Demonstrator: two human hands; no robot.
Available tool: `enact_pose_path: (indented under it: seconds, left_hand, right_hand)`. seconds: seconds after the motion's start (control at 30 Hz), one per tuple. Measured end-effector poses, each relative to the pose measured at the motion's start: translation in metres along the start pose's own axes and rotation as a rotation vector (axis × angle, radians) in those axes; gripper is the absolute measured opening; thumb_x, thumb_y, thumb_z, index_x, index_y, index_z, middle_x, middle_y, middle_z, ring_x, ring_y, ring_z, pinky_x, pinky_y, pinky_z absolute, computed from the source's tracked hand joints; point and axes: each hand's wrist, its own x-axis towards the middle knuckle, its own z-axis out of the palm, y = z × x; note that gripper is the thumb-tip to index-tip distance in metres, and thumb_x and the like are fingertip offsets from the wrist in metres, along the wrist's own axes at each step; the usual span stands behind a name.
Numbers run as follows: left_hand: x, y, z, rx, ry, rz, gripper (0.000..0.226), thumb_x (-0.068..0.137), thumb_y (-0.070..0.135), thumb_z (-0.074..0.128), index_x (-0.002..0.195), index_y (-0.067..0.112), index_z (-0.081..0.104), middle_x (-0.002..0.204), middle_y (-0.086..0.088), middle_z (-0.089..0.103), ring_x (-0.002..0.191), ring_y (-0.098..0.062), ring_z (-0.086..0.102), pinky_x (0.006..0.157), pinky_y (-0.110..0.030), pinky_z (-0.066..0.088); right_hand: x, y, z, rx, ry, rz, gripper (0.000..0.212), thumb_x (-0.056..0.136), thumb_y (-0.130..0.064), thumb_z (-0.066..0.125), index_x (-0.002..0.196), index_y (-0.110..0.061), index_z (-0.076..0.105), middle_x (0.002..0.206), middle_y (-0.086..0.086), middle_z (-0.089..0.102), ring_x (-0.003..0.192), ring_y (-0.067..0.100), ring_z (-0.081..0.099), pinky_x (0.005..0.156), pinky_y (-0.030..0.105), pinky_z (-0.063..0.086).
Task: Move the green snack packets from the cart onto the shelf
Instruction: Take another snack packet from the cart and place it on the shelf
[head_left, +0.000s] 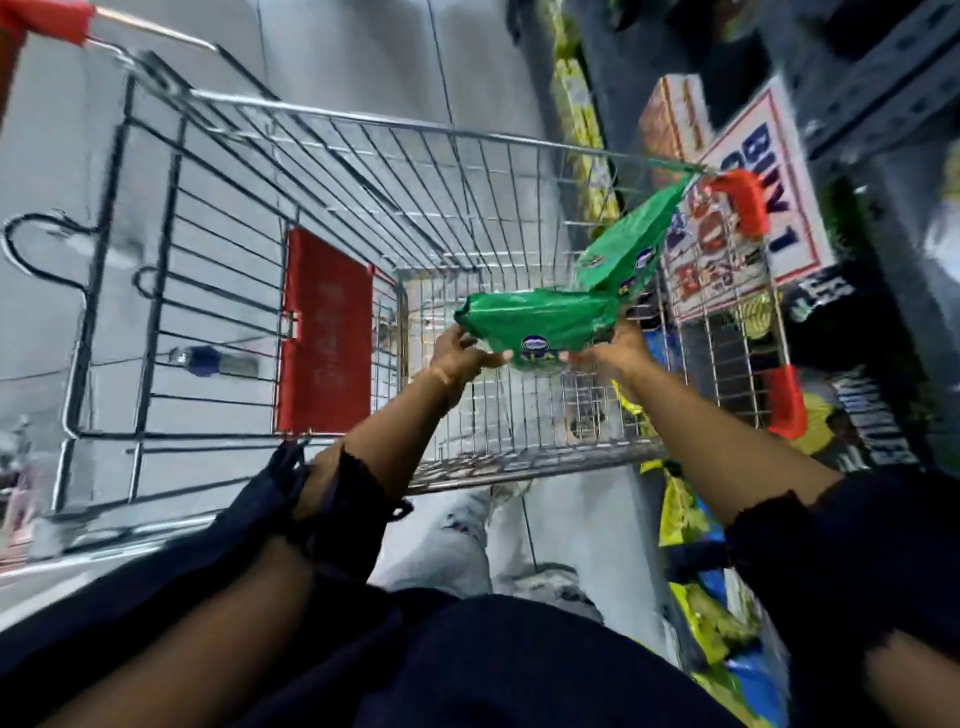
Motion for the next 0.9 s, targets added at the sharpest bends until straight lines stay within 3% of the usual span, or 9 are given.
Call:
enact_pose_path:
  seconds: [0.07, 0.23, 0.33, 0.4, 0.53, 0.6, 0.67, 0.77, 0.9]
  left_hand:
    - [0.013, -0.003, 0.000, -0.018, 0.030, -0.011, 0.061, 0.072, -0.016, 0.071, 0.127, -0.002, 0.049, 0.140, -0.021, 0.052, 0.128, -0.038, 0.051, 0.108, -0.050, 0.043]
    - [0.027, -0.007, 0.003, 0.098, 0.170, 0.039, 0.049, 0.072, -0.012, 0.074, 0.118, -0.012, 0.056, 0.112, -0.018, 0.064, 0.105, -0.031, 0.061, 0.092, -0.043, 0.053]
    - [0.016, -0.002, 0.008, 0.149, 0.152, 0.076, 0.030, 0.077, -0.015, 0.067, 0.105, -0.008, 0.060, 0.104, -0.019, 0.062, 0.101, -0.032, 0.061, 0.093, -0.047, 0.054]
    - [0.006, 0.004, 0.008, 0.193, 0.116, 0.142, 0.022, 0.077, -0.013, 0.068, 0.096, -0.004, 0.062, 0.104, -0.019, 0.064, 0.103, -0.033, 0.063, 0.090, -0.046, 0.056]
    - [-0.029, 0.024, 0.012, 0.227, 0.032, 0.288, 0.012, 0.083, -0.007, 0.064, 0.094, -0.003, 0.065, 0.097, -0.005, 0.067, 0.086, -0.015, 0.064, 0.071, -0.016, 0.056]
    - [-0.051, 0.036, 0.012, 0.195, -0.019, 0.360, 0.016, 0.086, -0.004, 0.061, 0.088, 0.011, 0.064, 0.090, 0.005, 0.067, 0.076, 0.000, 0.066, 0.071, -0.013, 0.057]
    - [-0.072, 0.043, 0.016, 0.171, -0.067, 0.446, 0.020, 0.089, -0.003, 0.059, 0.088, 0.016, 0.062, 0.090, 0.008, 0.067, 0.073, 0.010, 0.067, 0.069, -0.010, 0.055]
    - [-0.100, 0.054, 0.028, 0.134, -0.093, 0.616, 0.020, 0.089, -0.005, 0.057, 0.095, 0.014, 0.062, 0.088, 0.009, 0.069, 0.076, 0.008, 0.066, 0.071, -0.010, 0.052]
    - [-0.133, 0.074, 0.052, 0.157, -0.125, 0.851, 0.020, 0.090, 0.001, 0.058, 0.091, 0.021, 0.061, 0.081, 0.015, 0.070, 0.078, 0.001, 0.063, 0.074, -0.019, 0.052]
  right_hand:
    - [0.004, 0.006, 0.001, 0.065, 0.030, 0.005, 0.063, 0.072, 0.005, 0.076, 0.127, -0.012, 0.052, 0.135, 0.014, 0.056, 0.122, 0.033, 0.055, 0.102, 0.047, 0.048]
    - [0.004, 0.019, 0.003, -0.027, 0.170, -0.061, 0.032, 0.074, -0.008, 0.078, 0.097, -0.005, 0.056, 0.102, 0.005, 0.053, 0.099, 0.022, 0.053, 0.079, 0.030, 0.045]
    - [0.001, 0.026, 0.004, -0.029, 0.277, -0.079, 0.035, 0.078, -0.011, 0.076, 0.083, -0.010, 0.042, 0.097, 0.008, 0.049, 0.084, 0.020, 0.046, 0.054, 0.021, 0.040]
    - [0.002, 0.029, 0.000, 0.036, 0.280, -0.093, 0.033, 0.078, -0.012, 0.076, 0.073, -0.015, 0.044, 0.093, 0.009, 0.052, 0.076, 0.022, 0.052, 0.051, 0.010, 0.043]
    - [-0.012, 0.035, -0.013, 0.123, 0.281, -0.179, 0.031, 0.073, -0.026, 0.079, 0.086, -0.006, 0.059, 0.089, 0.009, 0.066, 0.083, 0.028, 0.065, 0.059, 0.028, 0.052]
    - [-0.027, 0.036, -0.019, 0.149, 0.290, -0.263, 0.038, 0.070, -0.034, 0.081, 0.069, -0.009, 0.053, 0.070, 0.005, 0.059, 0.071, 0.026, 0.060, 0.060, 0.038, 0.049]
    - [-0.045, 0.036, -0.027, 0.195, 0.327, -0.368, 0.051, 0.068, -0.038, 0.081, 0.060, -0.002, 0.046, 0.058, 0.006, 0.045, 0.060, 0.019, 0.044, 0.055, 0.035, 0.036]
    - [-0.079, 0.029, -0.041, 0.307, 0.409, -0.481, 0.050, 0.068, -0.040, 0.079, 0.059, -0.005, 0.045, 0.059, 0.009, 0.042, 0.057, 0.015, 0.036, 0.054, 0.030, 0.028]
    - [-0.131, 0.011, -0.063, 0.398, 0.554, -0.556, 0.044, 0.073, -0.032, 0.078, 0.060, -0.016, 0.039, 0.060, 0.011, 0.036, 0.059, 0.019, 0.038, 0.051, 0.042, 0.036]
